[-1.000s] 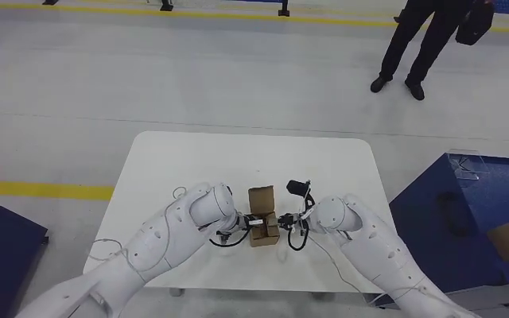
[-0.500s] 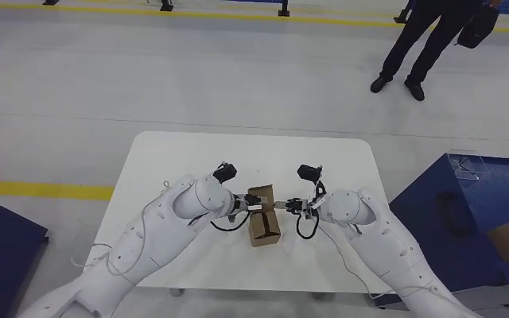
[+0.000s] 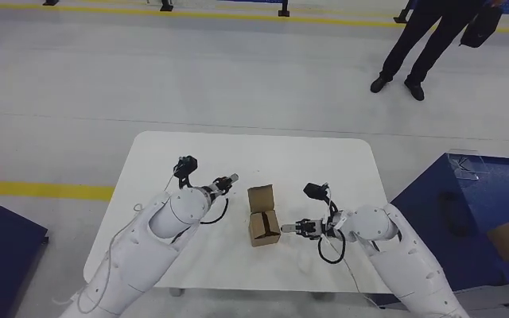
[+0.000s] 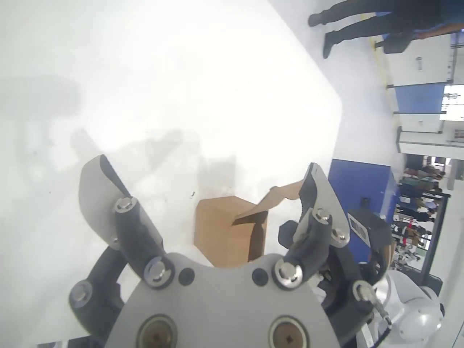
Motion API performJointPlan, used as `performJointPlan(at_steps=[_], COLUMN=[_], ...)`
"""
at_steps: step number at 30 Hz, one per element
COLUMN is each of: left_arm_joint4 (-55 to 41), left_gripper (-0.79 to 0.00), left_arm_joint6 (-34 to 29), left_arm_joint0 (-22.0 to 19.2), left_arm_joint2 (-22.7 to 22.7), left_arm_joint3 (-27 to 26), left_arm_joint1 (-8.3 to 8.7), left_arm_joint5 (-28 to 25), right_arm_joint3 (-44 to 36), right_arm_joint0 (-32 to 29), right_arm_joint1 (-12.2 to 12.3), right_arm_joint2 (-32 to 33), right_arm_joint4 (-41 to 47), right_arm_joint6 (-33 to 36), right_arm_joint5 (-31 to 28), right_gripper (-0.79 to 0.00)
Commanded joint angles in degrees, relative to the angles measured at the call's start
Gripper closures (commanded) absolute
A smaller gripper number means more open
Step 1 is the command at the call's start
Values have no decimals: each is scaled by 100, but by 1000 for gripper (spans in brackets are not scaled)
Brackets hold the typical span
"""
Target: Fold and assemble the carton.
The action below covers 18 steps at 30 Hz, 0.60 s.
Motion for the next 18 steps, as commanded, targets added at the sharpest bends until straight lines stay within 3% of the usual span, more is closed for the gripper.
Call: performJointPlan(at_steps=[1,4,10,18], left_arm_joint4=[37,-235,-213,-281], left_gripper=[-785,-785,-785,-785], left_arm_joint6=[-277,-712,-1681,-2262], left_arm_joint0=[-358,-802,-1458,-1643], left_arm_joint2=[289,530,1149,1248], left_arm_joint3=[480,1101,1941,2271], left_arm_joint1=[-106,-282,-552,-661], left_arm_joint5=[108,337,-334,-1131], right_arm_joint3=[-23,-41,-11,182], right_arm_joint0=[-54,-59,8,212], right_arm_joint1=[12,3,-49,-115], right_arm_joint2=[-72,-218,-540,-709], right_arm_joint4=[-193,-350,-610,-746], right_arm_joint6=[69,157,129,-76], right_arm_joint5=[15,131,275,515], right_gripper=[-785,-785,-785,-785])
